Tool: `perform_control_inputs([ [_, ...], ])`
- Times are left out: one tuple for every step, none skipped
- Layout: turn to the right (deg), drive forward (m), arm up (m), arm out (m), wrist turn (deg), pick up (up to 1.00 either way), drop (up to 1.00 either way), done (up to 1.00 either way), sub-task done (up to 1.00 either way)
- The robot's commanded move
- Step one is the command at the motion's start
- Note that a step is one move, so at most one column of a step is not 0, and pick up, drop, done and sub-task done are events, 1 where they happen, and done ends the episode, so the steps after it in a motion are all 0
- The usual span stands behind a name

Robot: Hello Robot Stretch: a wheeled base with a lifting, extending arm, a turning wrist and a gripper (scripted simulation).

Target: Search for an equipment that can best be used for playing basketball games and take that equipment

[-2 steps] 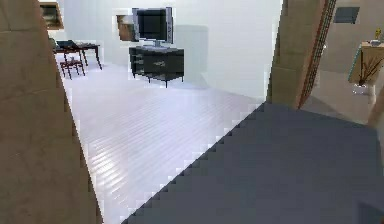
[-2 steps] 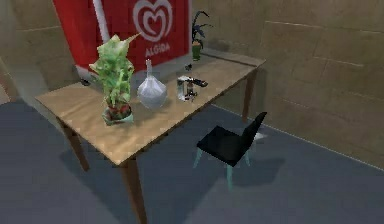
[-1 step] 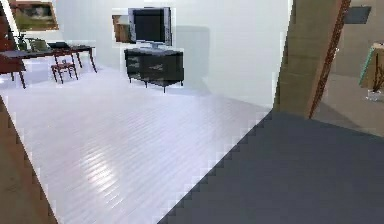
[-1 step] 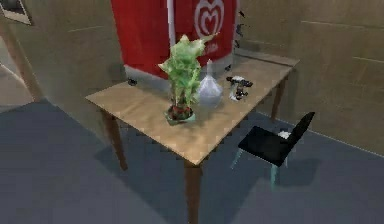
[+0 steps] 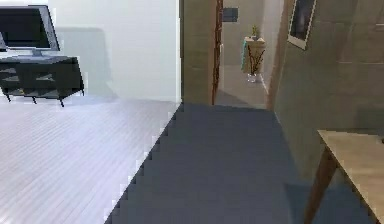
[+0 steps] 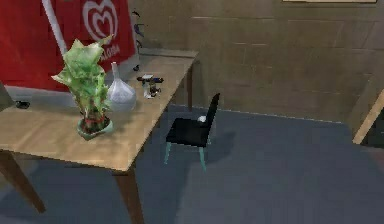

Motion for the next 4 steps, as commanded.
perform_control_inputs([
  [3.0,0.00,0.00,0.00,0.0,0.00,0.00,0.00,0.00],
  [0.0,0.15,0.00,0.00,0.0,0.00,0.00,0.00,0.00],
  [12.0,0.00,0.00,0.00,0.0,0.00,0.00,0.00,0.00],
  [0.0,1.00,0.00,0.00,0.0,0.00,0.00,0.00,0.00],
])
